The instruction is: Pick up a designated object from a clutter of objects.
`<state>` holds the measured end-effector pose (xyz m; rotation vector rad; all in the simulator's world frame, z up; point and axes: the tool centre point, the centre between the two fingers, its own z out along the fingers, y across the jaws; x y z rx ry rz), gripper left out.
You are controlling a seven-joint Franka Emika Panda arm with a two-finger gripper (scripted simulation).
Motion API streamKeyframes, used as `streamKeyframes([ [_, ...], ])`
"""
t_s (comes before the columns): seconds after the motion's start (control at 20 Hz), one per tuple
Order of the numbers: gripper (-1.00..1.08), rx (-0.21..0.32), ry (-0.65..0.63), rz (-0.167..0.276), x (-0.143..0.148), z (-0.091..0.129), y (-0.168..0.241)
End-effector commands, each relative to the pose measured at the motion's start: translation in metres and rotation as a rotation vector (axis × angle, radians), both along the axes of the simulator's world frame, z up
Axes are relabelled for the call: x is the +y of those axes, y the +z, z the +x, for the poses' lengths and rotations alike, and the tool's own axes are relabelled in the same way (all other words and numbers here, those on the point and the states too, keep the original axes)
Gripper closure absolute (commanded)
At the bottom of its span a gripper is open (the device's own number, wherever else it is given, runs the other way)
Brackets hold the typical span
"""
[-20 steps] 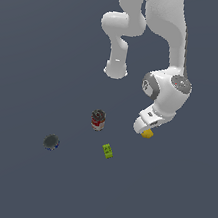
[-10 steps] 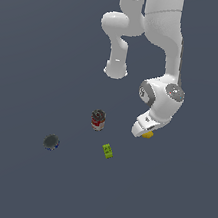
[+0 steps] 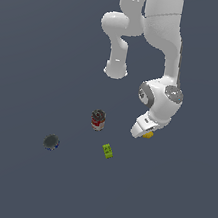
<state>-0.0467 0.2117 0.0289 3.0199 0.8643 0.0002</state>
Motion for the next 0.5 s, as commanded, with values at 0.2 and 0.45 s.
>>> streamKeyframes([
  [0.2,1.08,0.0,0.0,0.0,0.0001,0.0001,0.0],
  [0.45,1.08,0.0,0.0,0.0,-0.0005,0.0012,0.0072],
])
